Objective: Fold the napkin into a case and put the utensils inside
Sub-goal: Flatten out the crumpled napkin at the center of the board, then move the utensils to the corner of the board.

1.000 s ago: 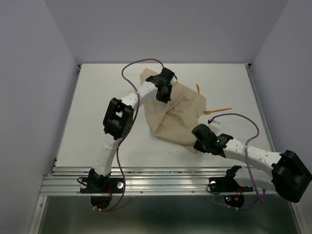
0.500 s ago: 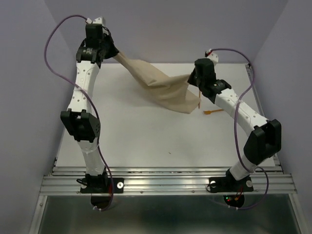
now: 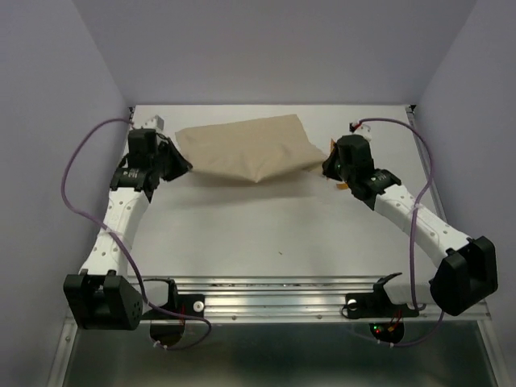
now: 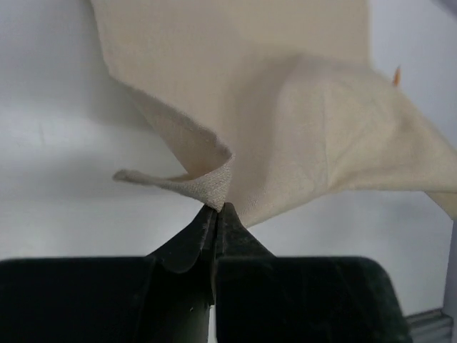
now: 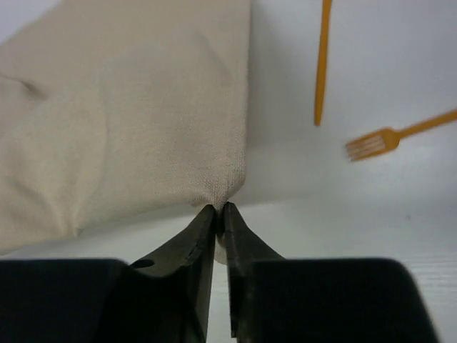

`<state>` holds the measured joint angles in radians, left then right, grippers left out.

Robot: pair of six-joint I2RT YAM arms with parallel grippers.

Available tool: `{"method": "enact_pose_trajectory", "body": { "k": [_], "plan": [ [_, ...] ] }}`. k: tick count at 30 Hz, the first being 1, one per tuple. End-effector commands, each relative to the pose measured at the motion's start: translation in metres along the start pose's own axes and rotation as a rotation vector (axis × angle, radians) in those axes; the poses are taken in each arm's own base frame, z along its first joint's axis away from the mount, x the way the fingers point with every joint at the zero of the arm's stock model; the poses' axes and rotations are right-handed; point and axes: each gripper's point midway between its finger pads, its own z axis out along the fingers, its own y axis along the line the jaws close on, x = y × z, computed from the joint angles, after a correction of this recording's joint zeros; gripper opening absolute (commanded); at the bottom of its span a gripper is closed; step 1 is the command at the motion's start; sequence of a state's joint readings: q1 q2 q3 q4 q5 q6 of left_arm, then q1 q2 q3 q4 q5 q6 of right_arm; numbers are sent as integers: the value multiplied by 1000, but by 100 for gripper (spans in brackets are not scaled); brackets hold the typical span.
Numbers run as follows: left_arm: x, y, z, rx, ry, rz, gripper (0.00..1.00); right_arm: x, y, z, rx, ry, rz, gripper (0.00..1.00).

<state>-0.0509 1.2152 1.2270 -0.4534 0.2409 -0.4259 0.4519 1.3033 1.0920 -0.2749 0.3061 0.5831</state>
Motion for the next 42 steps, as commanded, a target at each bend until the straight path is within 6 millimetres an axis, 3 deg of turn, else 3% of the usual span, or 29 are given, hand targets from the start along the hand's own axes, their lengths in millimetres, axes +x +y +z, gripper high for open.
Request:
{"method": "enact_pose_trajectory", "body": {
  "k": [1,2,3,5,6,8,14,18,21,22,23,24,26,27,31,33,35,37,39,40,42],
  "plan": [
    [108,43,34,-34,253,-133,34,88,-32,1,38,233,41,21],
    [126,53,37,-65,296,-156,45,104,-40,3,59,275,46,44],
    [133,59,39,-82,314,-161,53,114,-47,3,84,298,44,50],
    [131,67,41,-125,302,-148,54,127,-61,2,133,329,33,52],
    [130,71,40,-152,306,-138,54,128,-64,3,148,328,27,58],
    [119,81,40,-220,272,-118,54,122,-65,3,159,310,18,59],
    [122,100,44,-313,283,-87,49,115,-64,4,162,292,-1,56],
    [130,108,51,-338,297,-84,49,111,-69,10,183,286,-34,36],
    [137,111,57,-343,320,-99,52,104,-90,24,233,290,-16,28],
    [140,113,58,-353,325,-113,53,98,-100,33,243,301,18,28],
    [142,115,59,-362,333,-113,54,94,-95,34,224,294,24,28],
    [146,117,60,-372,343,-130,55,93,-105,42,244,307,38,28],
    [152,121,61,-381,345,-145,55,85,-107,53,248,304,45,28],
    [158,124,62,-387,350,-156,54,90,-117,61,274,326,46,28],
    [166,127,64,-387,360,-170,53,90,-114,84,248,365,49,27],
    [164,126,64,-384,355,-166,53,74,-111,95,242,334,41,28],
    [161,124,64,-378,344,-161,53,71,-113,109,261,331,26,32],
    [156,122,63,-374,336,-157,53,53,-106,124,256,292,8,44],
    [151,120,64,-374,328,-150,52,60,-111,141,278,315,-18,50],
    [149,120,63,-374,324,-148,52,46,-110,150,296,284,-25,50],
    [144,118,63,-371,318,-144,52,61,-120,165,335,328,-47,50]
  ]
}}
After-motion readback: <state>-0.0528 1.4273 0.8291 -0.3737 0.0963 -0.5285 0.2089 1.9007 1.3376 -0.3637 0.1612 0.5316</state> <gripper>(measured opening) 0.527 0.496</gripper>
